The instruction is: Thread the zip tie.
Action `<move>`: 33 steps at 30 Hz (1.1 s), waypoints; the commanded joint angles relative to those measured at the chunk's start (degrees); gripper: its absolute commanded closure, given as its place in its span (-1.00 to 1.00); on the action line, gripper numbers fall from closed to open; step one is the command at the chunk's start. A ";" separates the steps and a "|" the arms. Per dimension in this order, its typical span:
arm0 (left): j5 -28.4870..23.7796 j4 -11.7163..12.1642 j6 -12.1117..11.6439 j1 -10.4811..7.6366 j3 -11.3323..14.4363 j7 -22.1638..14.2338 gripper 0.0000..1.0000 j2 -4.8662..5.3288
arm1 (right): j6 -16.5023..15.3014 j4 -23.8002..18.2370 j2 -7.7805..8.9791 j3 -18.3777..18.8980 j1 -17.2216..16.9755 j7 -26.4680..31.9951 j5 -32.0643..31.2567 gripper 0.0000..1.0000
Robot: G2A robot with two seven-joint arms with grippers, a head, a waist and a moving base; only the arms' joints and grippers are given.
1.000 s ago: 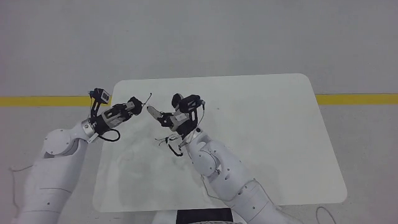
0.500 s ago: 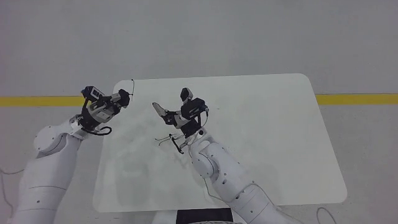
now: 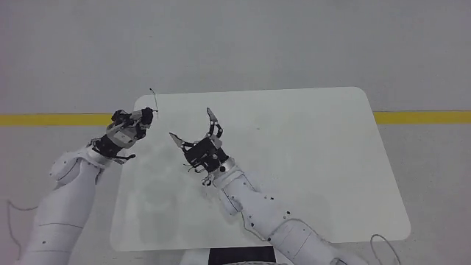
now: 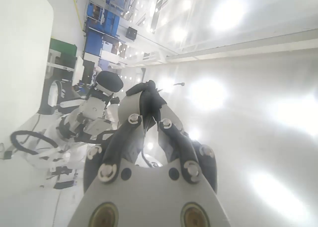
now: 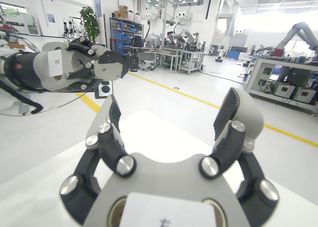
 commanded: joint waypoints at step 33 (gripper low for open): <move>1.46 -0.36 -0.82 -0.05 0.30 0.04 1.00 0.05 | -0.85 9.72 -4.78 -5.70 5.88 -1.00 3.14 0.54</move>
